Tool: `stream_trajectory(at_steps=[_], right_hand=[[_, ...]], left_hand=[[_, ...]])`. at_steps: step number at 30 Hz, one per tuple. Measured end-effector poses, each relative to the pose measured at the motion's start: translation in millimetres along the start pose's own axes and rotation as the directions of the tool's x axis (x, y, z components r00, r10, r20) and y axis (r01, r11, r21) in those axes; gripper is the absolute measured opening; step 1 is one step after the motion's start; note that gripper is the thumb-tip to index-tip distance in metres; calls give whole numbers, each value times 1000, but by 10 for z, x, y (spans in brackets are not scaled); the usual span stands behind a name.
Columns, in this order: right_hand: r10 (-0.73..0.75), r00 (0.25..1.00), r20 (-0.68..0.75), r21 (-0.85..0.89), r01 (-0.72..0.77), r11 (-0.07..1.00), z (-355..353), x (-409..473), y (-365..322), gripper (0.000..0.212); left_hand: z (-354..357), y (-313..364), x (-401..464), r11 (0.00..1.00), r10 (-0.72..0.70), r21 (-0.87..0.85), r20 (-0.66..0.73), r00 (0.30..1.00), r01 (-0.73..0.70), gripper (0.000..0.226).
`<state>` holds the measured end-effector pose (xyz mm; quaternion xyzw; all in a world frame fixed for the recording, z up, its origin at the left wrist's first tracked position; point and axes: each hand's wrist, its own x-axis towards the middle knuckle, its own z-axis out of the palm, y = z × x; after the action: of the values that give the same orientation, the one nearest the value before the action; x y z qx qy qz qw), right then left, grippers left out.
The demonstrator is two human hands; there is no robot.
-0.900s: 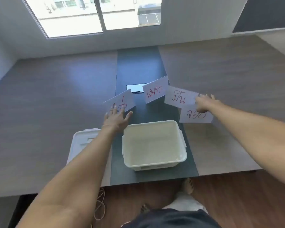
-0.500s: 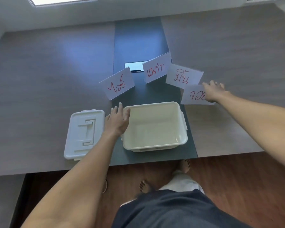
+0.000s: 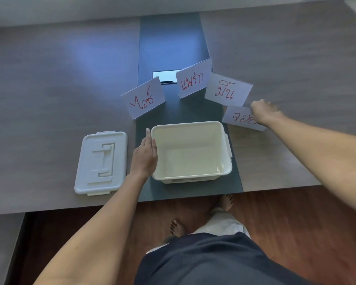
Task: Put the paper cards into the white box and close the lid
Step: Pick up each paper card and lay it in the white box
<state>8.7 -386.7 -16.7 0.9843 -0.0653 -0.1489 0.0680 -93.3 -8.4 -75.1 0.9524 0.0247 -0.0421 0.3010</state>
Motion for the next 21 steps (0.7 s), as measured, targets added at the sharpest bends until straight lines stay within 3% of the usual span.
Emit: stream_trajectory(at_steps=[10,16,21], right_hand=[[-25,983,-182,281,76,957,-396,-2,-228,16],[-62,906,-419,438,262,860,-865,-196,-559,24],[-193,870,-453,470,417,778,-985,-497,-801,25]], left_hand=[[24,71,166,1000,-3,-29,6,1000,3,54],[70,76,195,991,-27,-133,20,999,29,55],[85,99,227,980,-37,-194,35,999,43,56]])
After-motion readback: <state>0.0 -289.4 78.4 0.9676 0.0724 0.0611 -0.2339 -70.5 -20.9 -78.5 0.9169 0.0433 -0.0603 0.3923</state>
